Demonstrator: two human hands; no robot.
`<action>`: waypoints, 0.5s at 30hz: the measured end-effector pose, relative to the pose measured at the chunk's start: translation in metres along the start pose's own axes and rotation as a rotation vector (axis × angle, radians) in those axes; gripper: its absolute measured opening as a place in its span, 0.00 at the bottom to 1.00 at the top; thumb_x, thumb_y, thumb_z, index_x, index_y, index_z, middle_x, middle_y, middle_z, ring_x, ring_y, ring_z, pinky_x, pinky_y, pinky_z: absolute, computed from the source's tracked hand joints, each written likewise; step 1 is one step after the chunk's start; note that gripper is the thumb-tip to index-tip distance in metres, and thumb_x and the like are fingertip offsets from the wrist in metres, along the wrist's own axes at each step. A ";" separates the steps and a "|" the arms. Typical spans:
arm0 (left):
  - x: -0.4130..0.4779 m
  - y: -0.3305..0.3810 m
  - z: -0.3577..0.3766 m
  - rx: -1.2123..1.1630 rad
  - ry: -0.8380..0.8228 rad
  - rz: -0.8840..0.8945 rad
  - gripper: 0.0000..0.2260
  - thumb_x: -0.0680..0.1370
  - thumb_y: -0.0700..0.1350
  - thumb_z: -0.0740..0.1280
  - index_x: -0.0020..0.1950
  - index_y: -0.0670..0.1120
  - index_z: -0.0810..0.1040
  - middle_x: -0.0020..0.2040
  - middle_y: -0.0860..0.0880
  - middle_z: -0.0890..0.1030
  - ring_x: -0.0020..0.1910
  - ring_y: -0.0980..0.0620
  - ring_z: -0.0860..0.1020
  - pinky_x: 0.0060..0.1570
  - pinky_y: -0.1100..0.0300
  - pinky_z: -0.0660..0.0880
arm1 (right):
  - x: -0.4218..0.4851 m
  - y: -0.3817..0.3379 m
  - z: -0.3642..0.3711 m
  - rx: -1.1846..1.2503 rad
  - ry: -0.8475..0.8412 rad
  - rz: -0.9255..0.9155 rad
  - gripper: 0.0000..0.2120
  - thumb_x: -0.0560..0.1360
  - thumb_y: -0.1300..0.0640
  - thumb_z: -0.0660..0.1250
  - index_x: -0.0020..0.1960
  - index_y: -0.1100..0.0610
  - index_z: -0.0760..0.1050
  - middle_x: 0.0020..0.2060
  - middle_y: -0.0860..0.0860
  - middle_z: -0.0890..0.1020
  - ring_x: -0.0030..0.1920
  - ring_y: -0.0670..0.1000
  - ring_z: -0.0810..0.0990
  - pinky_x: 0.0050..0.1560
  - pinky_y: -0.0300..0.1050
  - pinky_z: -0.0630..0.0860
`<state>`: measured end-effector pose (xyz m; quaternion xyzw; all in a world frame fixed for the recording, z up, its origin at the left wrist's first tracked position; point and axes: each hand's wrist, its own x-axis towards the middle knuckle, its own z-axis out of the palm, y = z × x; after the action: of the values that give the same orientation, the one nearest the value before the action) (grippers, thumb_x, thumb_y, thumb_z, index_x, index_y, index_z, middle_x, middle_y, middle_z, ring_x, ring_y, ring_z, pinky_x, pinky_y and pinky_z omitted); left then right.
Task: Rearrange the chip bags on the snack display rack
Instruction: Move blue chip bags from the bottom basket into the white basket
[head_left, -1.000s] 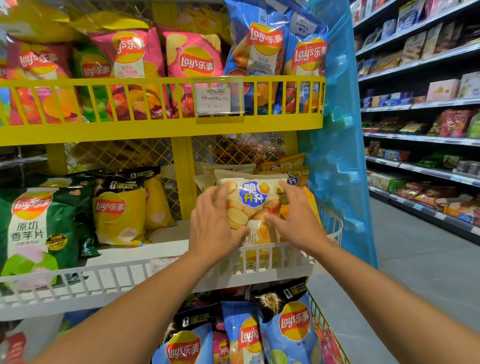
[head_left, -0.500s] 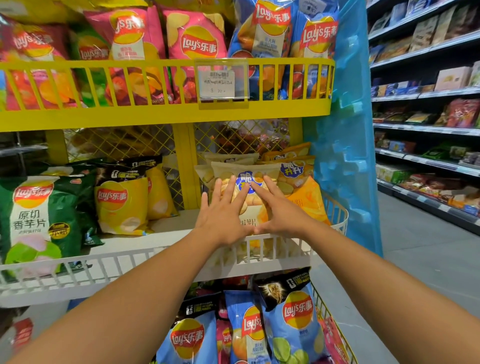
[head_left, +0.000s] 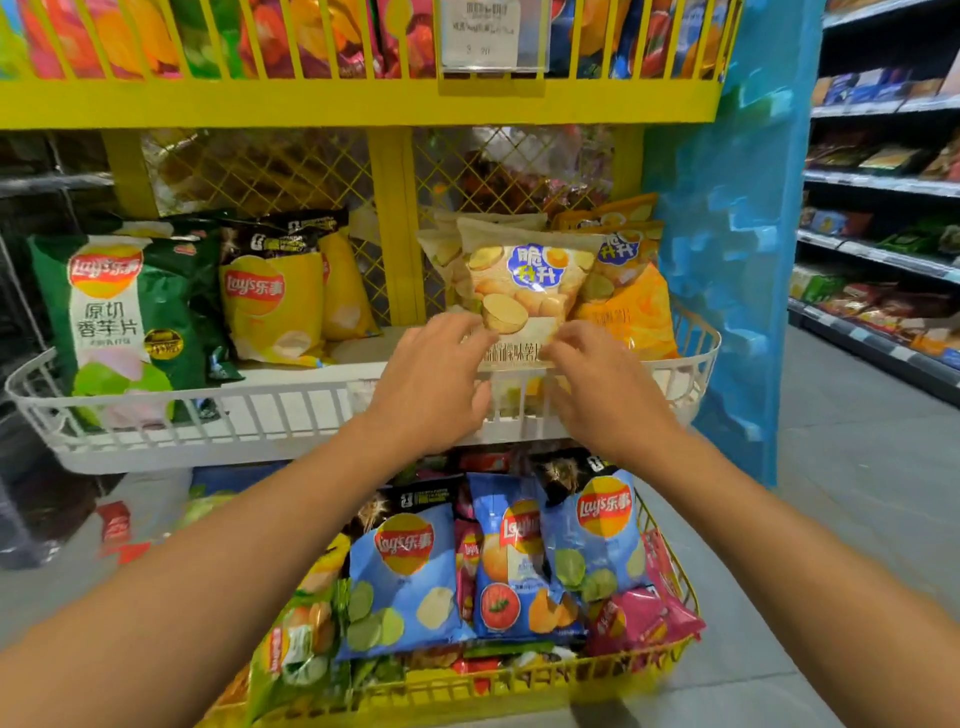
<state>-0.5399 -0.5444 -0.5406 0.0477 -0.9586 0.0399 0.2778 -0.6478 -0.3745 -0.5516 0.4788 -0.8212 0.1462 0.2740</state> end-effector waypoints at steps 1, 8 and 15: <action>-0.014 -0.003 0.000 0.002 0.022 0.017 0.23 0.72 0.48 0.70 0.67 0.43 0.77 0.66 0.41 0.77 0.67 0.40 0.73 0.61 0.46 0.71 | -0.011 -0.007 0.001 0.019 0.014 -0.002 0.17 0.69 0.64 0.74 0.57 0.62 0.79 0.56 0.61 0.78 0.53 0.64 0.78 0.47 0.56 0.79; -0.120 -0.021 0.029 0.064 -0.133 0.032 0.20 0.69 0.52 0.67 0.58 0.45 0.82 0.61 0.43 0.81 0.63 0.42 0.75 0.58 0.49 0.73 | -0.072 -0.056 0.040 0.125 -0.256 0.014 0.20 0.75 0.55 0.71 0.66 0.56 0.75 0.60 0.53 0.76 0.59 0.57 0.75 0.57 0.51 0.73; -0.195 -0.035 0.059 -0.022 -0.545 -0.164 0.25 0.74 0.53 0.64 0.70 0.48 0.74 0.69 0.46 0.74 0.69 0.43 0.71 0.65 0.49 0.69 | -0.112 -0.095 0.094 0.101 -0.590 0.064 0.14 0.75 0.55 0.66 0.59 0.57 0.74 0.58 0.55 0.74 0.55 0.60 0.75 0.45 0.50 0.70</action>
<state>-0.4036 -0.5720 -0.6932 0.1312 -0.9912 -0.0074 0.0127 -0.5506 -0.3906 -0.6955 0.4875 -0.8717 0.0500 -0.0054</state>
